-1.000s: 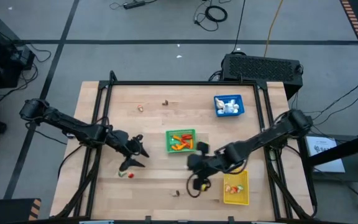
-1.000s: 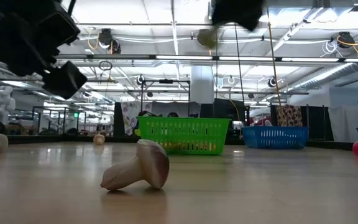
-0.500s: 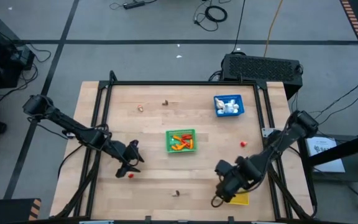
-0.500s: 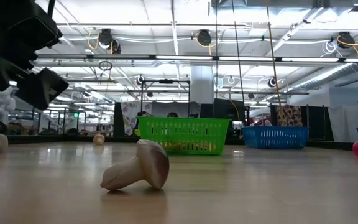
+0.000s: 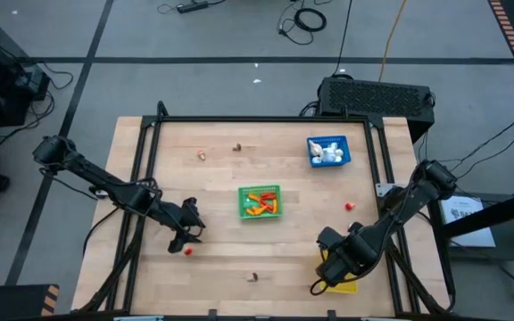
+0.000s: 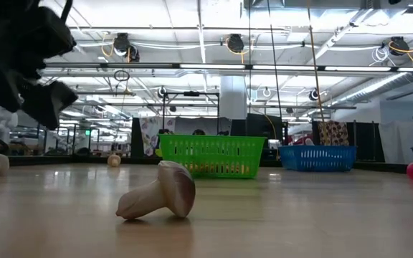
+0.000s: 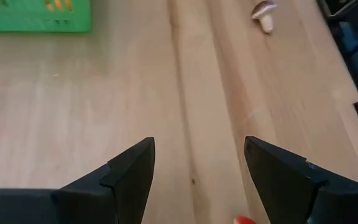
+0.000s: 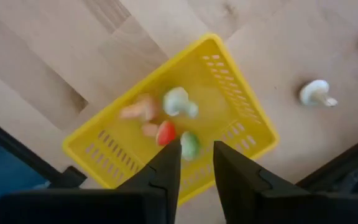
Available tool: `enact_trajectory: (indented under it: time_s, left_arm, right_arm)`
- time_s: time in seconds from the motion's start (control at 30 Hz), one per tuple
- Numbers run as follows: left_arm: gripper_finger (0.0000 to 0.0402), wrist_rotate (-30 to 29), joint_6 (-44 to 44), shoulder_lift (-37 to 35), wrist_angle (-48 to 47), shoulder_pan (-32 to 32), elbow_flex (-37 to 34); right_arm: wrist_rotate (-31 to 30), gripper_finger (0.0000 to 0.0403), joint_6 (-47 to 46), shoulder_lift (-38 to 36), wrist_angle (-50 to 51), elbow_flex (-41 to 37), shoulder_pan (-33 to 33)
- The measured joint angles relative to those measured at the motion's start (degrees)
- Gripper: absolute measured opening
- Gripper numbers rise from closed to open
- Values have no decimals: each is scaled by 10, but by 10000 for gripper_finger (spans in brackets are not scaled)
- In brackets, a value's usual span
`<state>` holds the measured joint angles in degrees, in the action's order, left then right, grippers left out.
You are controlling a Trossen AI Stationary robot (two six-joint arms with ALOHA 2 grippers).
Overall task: Sort produce into baskets
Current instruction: Put the green mushroom into the yellow bin
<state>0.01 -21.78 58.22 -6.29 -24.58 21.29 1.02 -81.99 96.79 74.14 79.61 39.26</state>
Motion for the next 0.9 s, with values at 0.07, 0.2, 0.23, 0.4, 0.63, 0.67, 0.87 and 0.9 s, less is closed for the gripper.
enact_trajectory:
  time_s: [0.07, 0.2, 0.23, 0.4, 0.63, 0.67, 0.87, 0.9]
  left_arm:
    - [255, -7, -5, 0, -56, 0, 33]
    - [255, -10, -34, 0, -153, -17, 95]
    - [255, -10, -46, 0, -172, -25, 104]
    - [255, -14, -134, 3, -225, -90, 114]
    - [255, -66, -235, 61, -225, -199, 114]
    - [255, -78, -239, 73, -227, -210, 114]
    - [255, -132, -245, 140, -227, -255, 113]
    - [255, -131, -252, 149, -226, -259, 113]
  right_arm:
    - [0, 102, 18, 0, 8, 0, -6]
    - [-9, 124, 47, 0, 5, 0, -17]
    - [-21, 128, 55, 0, -4, 0, -18]
    - [-90, 137, 126, 0, -111, 0, -6]
    - [-162, 131, 228, 0, -298, 0, 10]
    - [-172, 130, 244, 0, -313, 0, 10]
    - [-217, 130, 309, 0, -333, 0, 2]
    - [-220, 130, 316, 0, -333, 0, 0]
